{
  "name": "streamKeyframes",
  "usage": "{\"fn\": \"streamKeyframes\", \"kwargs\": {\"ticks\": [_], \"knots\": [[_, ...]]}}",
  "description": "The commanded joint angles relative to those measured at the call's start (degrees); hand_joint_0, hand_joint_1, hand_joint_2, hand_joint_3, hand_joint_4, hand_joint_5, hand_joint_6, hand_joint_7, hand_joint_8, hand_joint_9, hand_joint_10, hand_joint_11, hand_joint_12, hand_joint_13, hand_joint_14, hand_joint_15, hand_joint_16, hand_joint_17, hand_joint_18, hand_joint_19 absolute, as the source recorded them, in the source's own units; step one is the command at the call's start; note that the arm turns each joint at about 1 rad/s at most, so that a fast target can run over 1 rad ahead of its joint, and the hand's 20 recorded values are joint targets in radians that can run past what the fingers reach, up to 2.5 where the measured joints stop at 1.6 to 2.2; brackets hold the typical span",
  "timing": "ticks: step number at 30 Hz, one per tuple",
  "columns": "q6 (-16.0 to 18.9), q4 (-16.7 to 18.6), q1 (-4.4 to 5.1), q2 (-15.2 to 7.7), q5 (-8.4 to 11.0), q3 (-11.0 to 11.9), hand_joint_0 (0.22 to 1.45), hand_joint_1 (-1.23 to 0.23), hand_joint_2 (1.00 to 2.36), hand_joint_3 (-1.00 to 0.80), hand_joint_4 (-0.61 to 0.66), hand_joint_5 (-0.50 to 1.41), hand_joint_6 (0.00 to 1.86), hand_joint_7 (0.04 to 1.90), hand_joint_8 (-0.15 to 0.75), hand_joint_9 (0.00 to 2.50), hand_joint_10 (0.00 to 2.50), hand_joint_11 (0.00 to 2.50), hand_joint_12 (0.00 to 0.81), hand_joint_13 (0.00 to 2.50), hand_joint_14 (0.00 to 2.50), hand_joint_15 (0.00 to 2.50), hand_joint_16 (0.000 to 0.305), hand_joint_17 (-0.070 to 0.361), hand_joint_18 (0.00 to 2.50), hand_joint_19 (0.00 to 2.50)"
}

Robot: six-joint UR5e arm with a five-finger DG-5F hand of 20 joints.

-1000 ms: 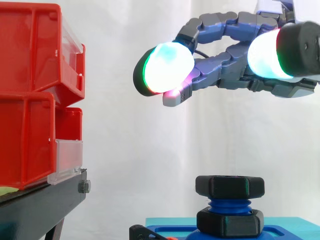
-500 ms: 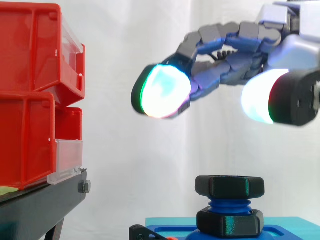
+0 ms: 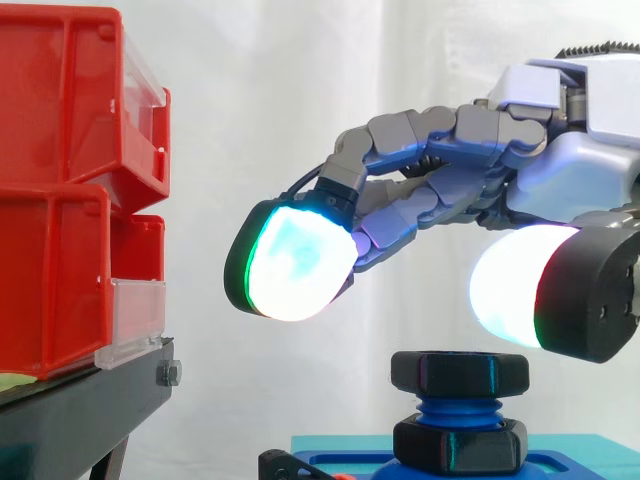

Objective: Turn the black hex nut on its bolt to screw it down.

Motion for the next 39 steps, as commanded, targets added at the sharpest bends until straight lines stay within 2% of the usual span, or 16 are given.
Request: {"fn": "streamKeyframes", "kwargs": {"ticks": [1,6,10,11,15,23,28,34,39], "knots": [[0.06,-0.09,0.15,-0.02,-0.38,0.02,0.43,-0.52,1.00,-0.50,0.15,-0.13,0.50,0.94,0.196,0.53,0.00,0.14,0.173,0.26,0.00,0.00,0.016,0.037,0.00,0.23],[-0.29,0.35,0.06,-0.55,-1.52,0.02,0.43,-0.52,1.00,-0.50,0.15,-0.13,0.50,0.95,0.198,0.53,0.00,0.14,0.172,0.26,0.00,0.00,0.016,0.036,0.00,0.23],[-0.11,0.53,-0.03,-2.31,-2.23,1.34,0.43,-0.51,1.00,-0.50,0.15,-0.13,0.50,0.97,0.197,0.53,0.00,0.14,0.172,0.26,0.00,0.00,0.016,0.036,0.00,0.23],[-0.11,0.00,-0.12,-2.40,-2.58,2.40,0.43,-0.51,1.00,-0.50,0.15,-0.12,0.50,0.98,0.199,0.53,0.00,0.14,0.172,0.26,0.00,0.00,0.016,0.036,0.00,0.24],[-0.20,-1.67,-0.29,-2.31,-3.28,3.19,0.43,-0.48,1.00,-0.50,0.15,-0.12,0.50,1.07,0.200,0.53,0.00,0.15,0.172,0.26,0.00,0.00,0.016,0.036,0.00,0.25],[-0.20,-2.38,-0.56,-2.31,-4.07,3.27,0.43,-0.48,1.00,-0.50,0.12,-0.13,0.50,1.18,0.202,0.52,0.01,0.16,0.170,0.26,0.00,0.00,0.016,0.035,0.00,0.25],[-0.46,-2.90,-0.73,-2.31,-4.78,3.19,0.43,-0.48,1.00,-0.50,0.13,-0.13,0.50,1.19,0.204,0.52,0.01,0.17,0.168,0.26,0.00,0.00,0.015,0.035,0.00,0.25],[-1.52,-2.99,-1.26,-2.40,-6.71,3.27,0.43,-0.49,1.00,-0.50,0.13,-0.12,0.50,1.21,0.205,0.52,0.01,0.16,0.165,0.25,0.00,0.00,0.015,0.033,0.00,0.24],[-1.52,-3.61,-1.43,-2.40,-7.06,3.19,0.43,-0.49,1.00,-0.50,0.13,-0.12,0.50,1.22,0.202,0.52,0.01,0.18,0.164,0.26,0.00,0.01,0.015,0.033,0.00,0.25]]}}
